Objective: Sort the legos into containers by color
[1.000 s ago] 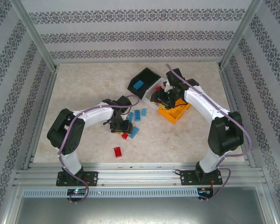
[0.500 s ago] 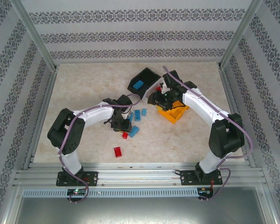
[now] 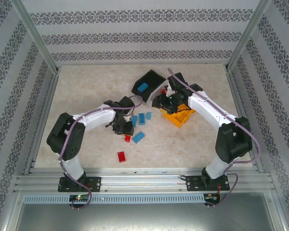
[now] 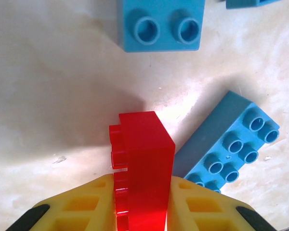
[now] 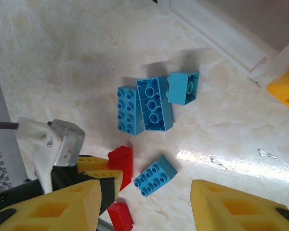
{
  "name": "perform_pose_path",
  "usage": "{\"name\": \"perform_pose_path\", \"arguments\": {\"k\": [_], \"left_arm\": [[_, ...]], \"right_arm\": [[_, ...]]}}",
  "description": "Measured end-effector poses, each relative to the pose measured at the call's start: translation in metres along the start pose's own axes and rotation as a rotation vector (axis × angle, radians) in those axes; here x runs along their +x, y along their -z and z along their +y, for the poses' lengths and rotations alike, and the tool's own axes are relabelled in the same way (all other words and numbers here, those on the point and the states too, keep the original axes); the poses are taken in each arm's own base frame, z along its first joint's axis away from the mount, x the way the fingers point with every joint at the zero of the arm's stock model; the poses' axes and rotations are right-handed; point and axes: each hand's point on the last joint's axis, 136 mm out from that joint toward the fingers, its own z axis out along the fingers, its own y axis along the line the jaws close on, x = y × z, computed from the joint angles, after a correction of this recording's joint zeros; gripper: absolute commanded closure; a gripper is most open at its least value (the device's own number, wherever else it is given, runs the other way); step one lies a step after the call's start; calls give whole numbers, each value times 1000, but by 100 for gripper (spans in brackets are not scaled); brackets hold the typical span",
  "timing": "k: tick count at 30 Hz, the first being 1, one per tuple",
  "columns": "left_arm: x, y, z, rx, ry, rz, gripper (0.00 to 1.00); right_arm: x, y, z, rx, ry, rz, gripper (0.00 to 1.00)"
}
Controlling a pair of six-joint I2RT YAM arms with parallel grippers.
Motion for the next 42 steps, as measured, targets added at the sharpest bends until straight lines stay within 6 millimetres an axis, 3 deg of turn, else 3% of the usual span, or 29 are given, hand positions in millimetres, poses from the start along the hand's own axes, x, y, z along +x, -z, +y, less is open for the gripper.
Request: {"name": "perform_pose_path", "arguments": {"k": [5, 9, 13, 17, 23, 31, 36, 42], "left_arm": [[-14, 23, 0, 7, 18, -52, 72], [-37, 48, -12, 40, 19, -115, 72], [-72, 79, -40, 128, 17, -200, 72], [-115, 96, -75, 239, 19, -255, 72], [-180, 80, -116, 368, 28, -268, 72], [-242, 60, -148, 466, 21, -299, 71], [-254, 57, -156, 503, 29, -304, 69], [-252, 58, -159, 525, 51, -286, 56]], "right_arm": [[2, -2, -3, 5, -4, 5, 48], [5, -1, -13, 17, -22, 8, 48], [0, 16, -30, 18, -65, -31, 48], [-2, 41, -44, 9, -98, -94, 48], [16, 61, -62, 4, -121, -137, 48], [43, 75, -78, 2, -154, -163, 47], [54, 82, -87, 4, -169, -188, 47], [65, 79, -98, 17, -203, -178, 44]]}}
